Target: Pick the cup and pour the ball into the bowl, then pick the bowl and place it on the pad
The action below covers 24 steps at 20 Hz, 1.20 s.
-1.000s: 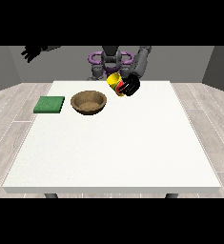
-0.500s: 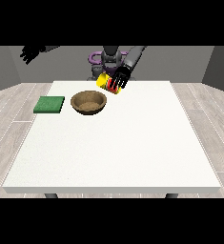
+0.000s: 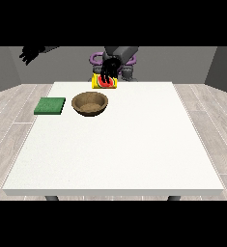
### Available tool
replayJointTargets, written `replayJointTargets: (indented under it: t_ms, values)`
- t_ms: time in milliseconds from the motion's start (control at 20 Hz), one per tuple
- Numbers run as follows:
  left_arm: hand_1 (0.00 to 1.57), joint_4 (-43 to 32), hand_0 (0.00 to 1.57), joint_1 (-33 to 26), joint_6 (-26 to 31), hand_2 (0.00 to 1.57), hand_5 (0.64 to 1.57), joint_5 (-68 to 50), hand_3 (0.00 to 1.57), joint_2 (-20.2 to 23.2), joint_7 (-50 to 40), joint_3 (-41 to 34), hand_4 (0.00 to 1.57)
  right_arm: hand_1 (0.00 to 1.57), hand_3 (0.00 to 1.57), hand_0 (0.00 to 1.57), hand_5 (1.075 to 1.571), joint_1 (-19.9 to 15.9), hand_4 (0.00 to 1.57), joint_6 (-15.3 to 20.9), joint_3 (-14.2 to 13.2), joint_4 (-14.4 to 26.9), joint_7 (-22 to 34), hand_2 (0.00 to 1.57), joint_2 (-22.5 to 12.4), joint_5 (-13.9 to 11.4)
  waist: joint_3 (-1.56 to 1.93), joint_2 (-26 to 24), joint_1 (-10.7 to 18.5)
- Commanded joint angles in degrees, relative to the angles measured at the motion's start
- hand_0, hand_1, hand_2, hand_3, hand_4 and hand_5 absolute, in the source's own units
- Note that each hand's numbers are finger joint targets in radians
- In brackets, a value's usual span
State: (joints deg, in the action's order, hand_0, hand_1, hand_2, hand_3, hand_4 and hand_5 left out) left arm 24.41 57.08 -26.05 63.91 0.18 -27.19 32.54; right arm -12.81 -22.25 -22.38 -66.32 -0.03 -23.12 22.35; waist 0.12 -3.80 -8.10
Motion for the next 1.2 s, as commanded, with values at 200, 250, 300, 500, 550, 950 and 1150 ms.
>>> replayJointTargets:
  t_ms: [200, 250, 300, 500, 550, 950, 1150]
  values:
    - [0.61, 6.0, 0.61, 4.7, 18.0, 1.49, 1.571, 7.0, 1.54, -0.2, -11.3, 11.4, 1.03, 0.00, 0.31, 0.00, 1.553, -5.3, 0.69, 1.8, 4.0, 2.9, -1.4, 0.00, 3.0, -3.5, -0.04, 0.5, -3.4]
    - [0.41, 8.7, 0.41, 1.3, 17.5, 1.34, 1.571, 7.9, 1.55, -0.2, -10.9, 13.7, 1.02, 0.00, 0.33, 0.00, 1.553, -5.5, 0.69, 2.2, 2.6, 4.5, -2.3, 0.00, 3.2, -2.6, -0.05, 0.4, -1.5]
    - [0.27, 7.8, 0.27, 3.0, 20.6, 1.26, 1.571, 7.6, 1.55, -0.2, -11.6, 12.3, 1.04, 0.00, 0.33, 0.00, 1.552, -3.7, 0.69, -0.9, 2.2, 4.1, -2.9, 0.00, 1.6, -1.8, -0.06, 0.6, -3.3]
    - [0.17, 13.3, 0.17, -0.9, 23.8, 1.19, 1.570, 9.5, 1.57, -0.2, -7.0, 15.5, 1.13, 0.00, 0.27, 0.00, 1.548, -2.8, 0.69, 2.0, 1.0, 6.0, -3.2, 0.00, 0.9, -3.2, -0.09, -1.7, 2.0]
    - [0.00, 13.4, 0.00, -1.2, 25.3, 1.14, 1.571, 9.3, 1.57, -0.2, -6.7, 14.9, 1.12, 0.00, 0.17, 0.00, 1.550, -3.3, 0.71, 3.8, 2.9, 3.5, -1.2, 0.00, 3.3, -3.4, -0.11, -2.9, 0.7]
    - [1.04, 23.2, 1.04, -6.0, 8.9, 1.57, 1.567, -5.4, 1.44, 5.6, -0.8, -2.9, 1.27, 0.00, 0.11, 0.00, 1.551, -3.4, 0.74, 7.1, 0.1, 3.3, 0.9, 0.00, 1.0, -2.7, -0.45, -3.1, 7.9]
    - [0.64, 31.0, 0.64, -5.6, 6.7, 0.94, 1.545, -20.1, 0.67, 6.7, 5.6, -15.8, 1.28, 0.00, 0.13, 0.00, 1.559, -2.3, 0.78, 10.7, -0.8, 4.4, -2.2, 0.00, 3.3, -4.0, -0.68, -1.8, 13.0]
